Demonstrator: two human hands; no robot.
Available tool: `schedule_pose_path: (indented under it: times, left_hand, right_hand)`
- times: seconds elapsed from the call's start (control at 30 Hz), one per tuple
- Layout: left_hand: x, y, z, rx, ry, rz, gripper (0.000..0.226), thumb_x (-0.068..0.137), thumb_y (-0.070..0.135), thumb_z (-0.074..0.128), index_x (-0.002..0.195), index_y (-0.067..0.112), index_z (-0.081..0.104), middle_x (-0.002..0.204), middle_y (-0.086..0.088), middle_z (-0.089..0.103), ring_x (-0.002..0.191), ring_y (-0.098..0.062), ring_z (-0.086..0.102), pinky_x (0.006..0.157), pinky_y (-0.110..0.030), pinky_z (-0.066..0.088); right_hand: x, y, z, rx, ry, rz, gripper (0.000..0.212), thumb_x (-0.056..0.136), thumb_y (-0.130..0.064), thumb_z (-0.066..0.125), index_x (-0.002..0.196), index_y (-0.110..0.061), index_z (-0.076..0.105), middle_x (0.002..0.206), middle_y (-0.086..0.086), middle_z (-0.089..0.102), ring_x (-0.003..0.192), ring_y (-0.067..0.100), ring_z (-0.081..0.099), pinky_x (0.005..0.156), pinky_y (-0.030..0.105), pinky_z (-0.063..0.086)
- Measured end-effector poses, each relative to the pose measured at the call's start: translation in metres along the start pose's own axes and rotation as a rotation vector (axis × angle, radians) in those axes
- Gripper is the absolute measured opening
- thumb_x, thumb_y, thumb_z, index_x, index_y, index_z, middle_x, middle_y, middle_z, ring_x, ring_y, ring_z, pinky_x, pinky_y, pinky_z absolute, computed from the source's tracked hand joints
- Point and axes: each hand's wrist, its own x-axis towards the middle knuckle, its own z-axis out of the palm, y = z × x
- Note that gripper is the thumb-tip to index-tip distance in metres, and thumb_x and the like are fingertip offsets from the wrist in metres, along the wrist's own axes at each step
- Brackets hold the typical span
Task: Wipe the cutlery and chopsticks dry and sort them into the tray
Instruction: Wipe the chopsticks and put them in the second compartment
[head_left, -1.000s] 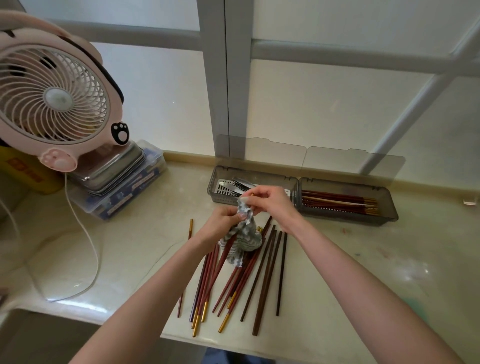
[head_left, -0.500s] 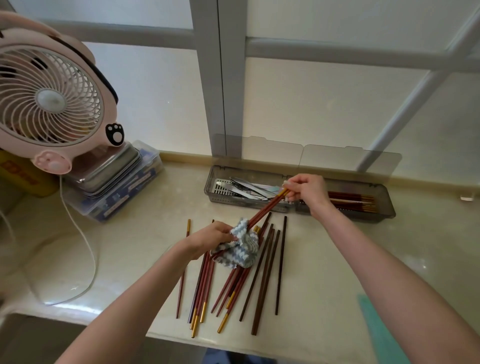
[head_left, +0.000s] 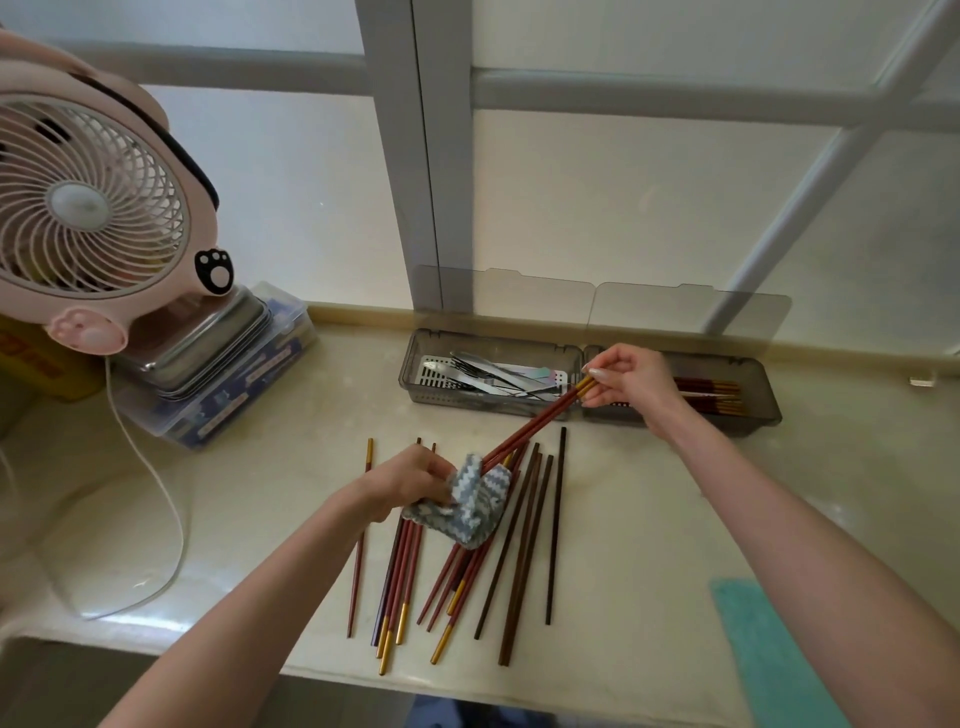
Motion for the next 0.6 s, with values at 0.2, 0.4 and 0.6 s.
schedule_pose_path:
  times: [0.2,0.4,0.6]
  left_hand:
    - [0.001,0.003,0.003,0.1,-0.006,-0.035,0.016,0.082,-0.002,0.056,0.079,0.009,0.067,0.082,-0.009,0.065,0.076,-0.017,0.061,0.061,-0.027,0.053]
    - [0.02,0.049,0.025,0.113,-0.043,0.076,0.021,0.095,0.008,0.04,0.091,-0.002,0.058,0.081,-0.009,0.06,0.074,-0.019,0.058,0.069,-0.027,0.047]
    - [0.031,0.069,0.026,0.042,-0.02,0.098,0.027,0.098,0.007,0.037,0.081,0.007,0.057,0.076,-0.006,0.056,0.066,-0.015,0.051,0.062,-0.025,0.041]
  right_hand:
    - [-0.004,0.0,-0.005,0.012,-0.068,0.025,0.005,0.085,0.004,0.061,0.089,0.002,0.063,0.079,0.02,0.068,0.066,0.026,0.07,0.065,0.034,0.06]
    - [-0.031,-0.001,0.04,-0.076,-0.229,-0.013,0.008,0.082,0.012,0.06,0.081,0.006,0.064,0.068,0.018,0.066,0.054,0.022,0.067,0.055,0.027,0.058]
    - [-0.013,-0.003,0.024,-0.036,-0.033,-0.032,0.011,0.083,0.008,0.061,0.079,-0.001,0.064,0.072,0.018,0.066,0.051,0.019,0.066,0.052,0.025,0.057]
